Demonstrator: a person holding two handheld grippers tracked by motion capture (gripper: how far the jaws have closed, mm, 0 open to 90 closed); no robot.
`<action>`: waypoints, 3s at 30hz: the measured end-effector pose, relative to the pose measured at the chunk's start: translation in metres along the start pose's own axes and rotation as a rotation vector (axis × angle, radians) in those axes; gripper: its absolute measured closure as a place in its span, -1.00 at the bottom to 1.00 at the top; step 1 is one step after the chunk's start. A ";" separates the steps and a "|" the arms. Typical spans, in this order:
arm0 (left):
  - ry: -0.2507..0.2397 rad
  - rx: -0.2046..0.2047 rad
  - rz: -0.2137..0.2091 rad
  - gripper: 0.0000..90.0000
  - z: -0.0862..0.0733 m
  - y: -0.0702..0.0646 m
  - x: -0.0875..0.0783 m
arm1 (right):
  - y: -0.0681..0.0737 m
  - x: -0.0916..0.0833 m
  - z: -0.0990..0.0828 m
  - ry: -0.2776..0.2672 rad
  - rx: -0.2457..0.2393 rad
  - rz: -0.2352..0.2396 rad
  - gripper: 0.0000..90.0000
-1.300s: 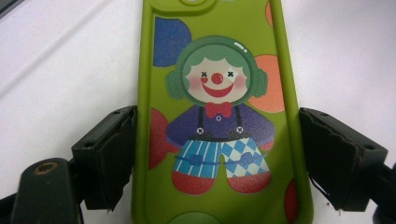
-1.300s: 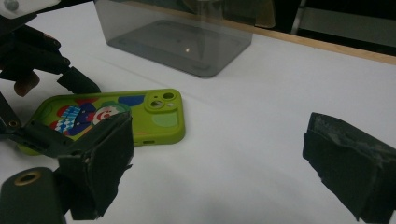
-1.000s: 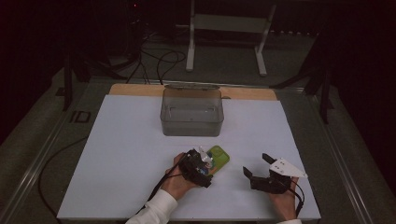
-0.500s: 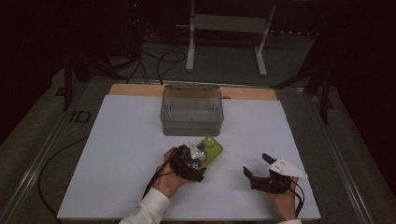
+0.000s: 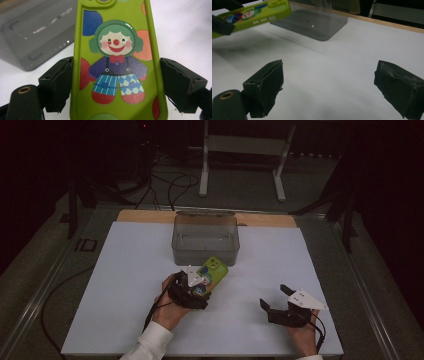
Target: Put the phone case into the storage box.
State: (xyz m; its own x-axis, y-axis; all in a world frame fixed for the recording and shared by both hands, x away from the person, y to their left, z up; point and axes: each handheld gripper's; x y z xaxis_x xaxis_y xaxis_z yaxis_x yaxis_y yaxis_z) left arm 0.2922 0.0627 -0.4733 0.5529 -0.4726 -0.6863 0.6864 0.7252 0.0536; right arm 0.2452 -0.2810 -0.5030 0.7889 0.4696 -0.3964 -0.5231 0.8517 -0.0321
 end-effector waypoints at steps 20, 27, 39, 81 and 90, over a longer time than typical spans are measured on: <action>-0.089 -0.067 0.069 -0.63 -0.010 0.025 -0.027 | 0.000 0.002 0.000 0.014 0.013 0.015 -0.80; -0.136 -0.092 0.097 -0.63 -0.012 0.030 -0.036 | 0.000 0.003 0.000 0.012 0.031 0.032 -0.80; -0.165 -0.119 0.120 -0.63 -0.015 0.036 -0.042 | 0.001 0.002 0.002 -0.010 0.106 0.074 -0.80; -0.262 -0.162 0.144 -0.64 -0.015 0.045 -0.054 | 0.059 0.071 0.082 -0.045 0.249 0.262 -0.80; -0.280 -0.164 0.143 -0.64 -0.015 0.044 -0.055 | 0.078 0.088 0.102 -0.043 0.253 0.306 -0.80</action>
State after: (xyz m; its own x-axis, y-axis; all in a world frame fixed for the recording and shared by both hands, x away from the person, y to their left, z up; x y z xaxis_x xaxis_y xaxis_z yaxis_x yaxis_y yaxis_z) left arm 0.2843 0.1280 -0.4442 0.7614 -0.4629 -0.4539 0.5204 0.8540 0.0020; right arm 0.3066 -0.1493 -0.4471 0.6242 0.7154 -0.3138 -0.6445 0.6986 0.3107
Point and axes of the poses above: each handheld gripper's, and its own axes: x roughly forward along the jaws, z roughly out of its top, y roughly to its left, and after that the axes turned 2 degrees about -z, right-handed
